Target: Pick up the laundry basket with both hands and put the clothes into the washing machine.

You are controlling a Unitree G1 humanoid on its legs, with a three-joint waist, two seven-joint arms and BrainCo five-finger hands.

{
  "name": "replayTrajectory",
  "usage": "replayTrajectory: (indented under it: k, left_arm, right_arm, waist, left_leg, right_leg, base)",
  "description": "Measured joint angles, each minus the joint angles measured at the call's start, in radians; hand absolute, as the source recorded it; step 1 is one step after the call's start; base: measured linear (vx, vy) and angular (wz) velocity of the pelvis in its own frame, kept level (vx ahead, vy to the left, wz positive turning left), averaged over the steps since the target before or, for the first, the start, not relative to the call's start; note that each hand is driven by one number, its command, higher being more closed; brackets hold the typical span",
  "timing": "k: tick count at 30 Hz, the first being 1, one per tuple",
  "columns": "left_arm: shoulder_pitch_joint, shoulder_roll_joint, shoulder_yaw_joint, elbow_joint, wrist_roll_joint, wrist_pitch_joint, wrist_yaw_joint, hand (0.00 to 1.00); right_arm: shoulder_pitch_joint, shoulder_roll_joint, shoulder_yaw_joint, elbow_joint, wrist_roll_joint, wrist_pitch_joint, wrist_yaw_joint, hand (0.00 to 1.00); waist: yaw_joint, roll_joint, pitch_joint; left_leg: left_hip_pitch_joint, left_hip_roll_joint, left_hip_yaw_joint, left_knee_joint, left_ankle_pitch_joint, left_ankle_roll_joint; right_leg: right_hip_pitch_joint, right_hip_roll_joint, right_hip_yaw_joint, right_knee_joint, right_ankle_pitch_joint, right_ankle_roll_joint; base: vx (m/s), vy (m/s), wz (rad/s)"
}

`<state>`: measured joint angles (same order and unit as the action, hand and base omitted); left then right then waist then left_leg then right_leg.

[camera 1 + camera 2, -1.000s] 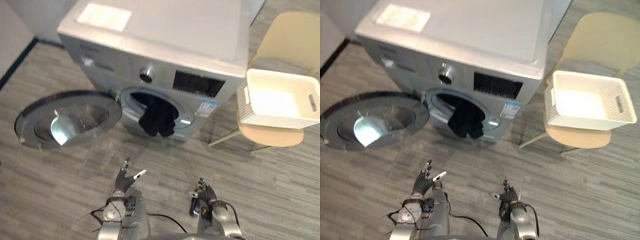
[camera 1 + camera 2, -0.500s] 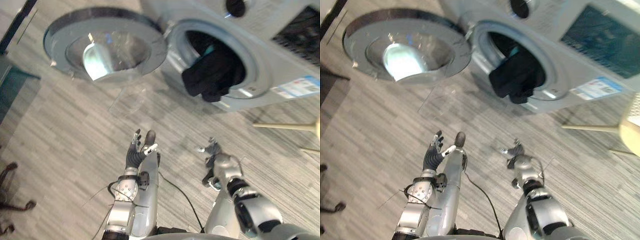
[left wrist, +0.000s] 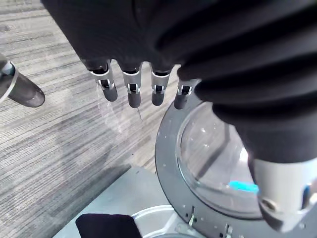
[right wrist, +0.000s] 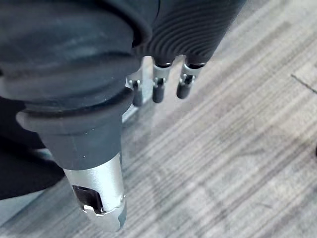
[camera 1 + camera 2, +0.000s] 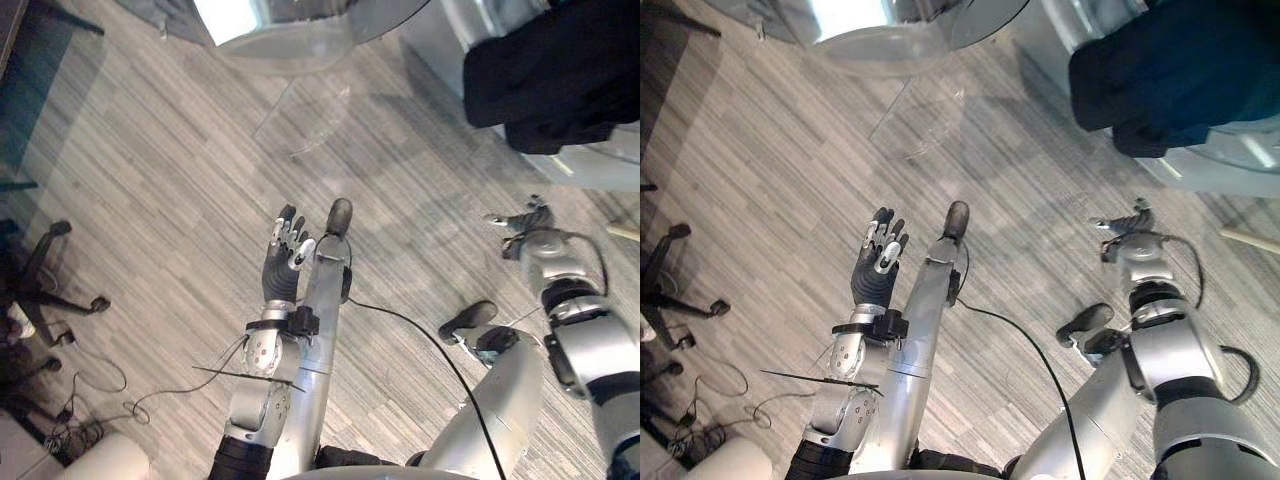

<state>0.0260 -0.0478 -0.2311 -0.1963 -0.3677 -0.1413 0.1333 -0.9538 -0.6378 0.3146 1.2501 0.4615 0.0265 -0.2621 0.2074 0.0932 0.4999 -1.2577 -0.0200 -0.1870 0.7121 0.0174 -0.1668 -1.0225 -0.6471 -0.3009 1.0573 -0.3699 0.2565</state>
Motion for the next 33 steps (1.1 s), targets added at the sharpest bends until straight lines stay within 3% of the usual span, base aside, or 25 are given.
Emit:
replayTrajectory:
  k: [6, 10, 11, 15, 20, 21, 24, 25, 30, 33]
  left_arm:
    - [0.008, 0.0, 0.019, -0.043, -0.015, -0.002, 0.001, 0.0]
    - [0.018, -0.001, 0.054, -0.048, -0.014, -0.011, 0.003, 0.0]
    - [0.018, -0.002, 0.065, -0.049, -0.015, -0.022, 0.003, 0.0]
    - [0.018, -0.002, 0.074, -0.059, -0.02, -0.034, 0.004, 0.0]
    - [0.021, -0.002, 0.067, -0.07, -0.026, -0.062, 0.003, 0.0]
    - [0.024, -0.002, 0.068, -0.07, -0.031, -0.063, 0.003, 0.0]
    - [0.044, -0.002, 0.074, -0.074, -0.057, -0.066, 0.004, 0.0]
    - [0.045, -0.002, 0.076, -0.074, -0.062, -0.067, 0.006, 0.0]
    - [0.045, -0.002, 0.07, -0.089, -0.074, -0.069, 0.022, 0.0]
    - [0.045, -0.002, 0.062, -0.088, -0.073, -0.069, 0.022, 0.0]
  right_arm:
    - [-0.106, -0.114, 0.008, -0.009, 0.061, -0.027, -0.018, 0.0]
    - [-0.14, -0.155, -0.125, -0.066, 0.126, -0.062, -0.041, 0.0]
    - [-0.143, -0.153, -0.232, -0.12, 0.16, -0.072, -0.064, 0.0]
    - [-0.139, -0.077, -0.465, -0.217, 0.275, -0.093, -0.155, 0.0]
    - [-0.141, -0.003, -0.664, -0.346, 0.332, -0.11, -0.268, 0.0]
    - [-0.141, 0.018, -0.691, -0.38, 0.348, -0.136, -0.289, 1.0]
    - [-0.142, 0.056, -0.741, -0.483, 0.417, -0.219, -0.311, 1.0]
    - [-0.143, 0.064, -0.749, -0.492, 0.44, -0.231, -0.31, 1.0]
    - [-0.17, 0.157, -0.772, -0.556, 0.641, -0.395, -0.295, 1.0]
    - [-0.185, 0.199, -0.742, -0.674, 0.691, -0.479, -0.185, 1.0]
  waist:
    - [0.003, 0.01, -0.001]
    - [0.003, 0.021, -0.004]
    - [0.002, 0.033, -0.012]
    - [0.004, 0.035, -0.012]
    - [0.027, 0.045, -0.014]
    - [0.031, 0.051, -0.014]
    - [0.039, 0.073, -0.013]
    - [0.041, 0.074, -0.013]
    - [0.055, 0.074, -0.013]
    - [0.052, 0.074, -0.013]
  left_leg:
    - [-0.063, -0.028, -0.001, -0.035, 0.05, -0.006]
    - [-0.077, -0.032, -0.003, -0.081, 0.077, -0.008]
    - [-0.089, -0.031, -0.009, -0.085, 0.094, -0.003]
    - [-0.092, -0.034, -0.023, -0.117, 0.121, -0.008]
    - [-0.092, -0.034, -0.056, -0.162, 0.152, -0.025]
    - [-0.092, -0.033, -0.06, -0.167, 0.158, -0.025]
    - [-0.099, -0.032, -0.062, -0.175, 0.166, -0.024]
    - [-0.102, -0.032, -0.062, -0.173, 0.166, -0.023]
    - [-0.129, -0.027, -0.068, -0.134, 0.17, -0.02]
    - [-0.119, -0.015, -0.074, -0.114, 0.169, -0.022]
  right_leg:
    - [-0.093, -0.034, 0.023, 0.056, -0.02, -0.008]
    - [-0.12, -0.039, 0.019, 0.059, -0.023, -0.009]
    - [-0.12, -0.04, 0.004, 0.06, -0.024, -0.012]
    - [-0.12, -0.039, -0.014, 0.056, -0.025, -0.013]
    - [-0.12, -0.038, -0.047, 0.068, -0.035, -0.034]
    - [-0.12, -0.039, -0.051, 0.074, -0.037, -0.038]
    - [-0.121, -0.041, -0.057, 0.082, -0.039, -0.042]
    - [-0.123, -0.041, -0.057, 0.084, -0.039, -0.042]
    - [-0.133, -0.031, -0.054, 0.099, -0.041, -0.045]
    - [-0.121, -0.016, -0.051, 0.106, -0.04, -0.048]
  base:
    - [0.04, 0.057, 0.24]
    - [0.03, 0.073, 0.14]
    - [0.05, 0.072, 0.13]
    - [0.05, 0.068, 0.1]
    - [0.05, 0.06, 0.09]
    - [0.04, 0.054, 0.1]
    - [0.05, 0.073, 0.08]
    - [0.05, 0.079, 0.0]
    - [0.05, 0.074, -0.06]
    - [0.03, 0.062, -0.14]
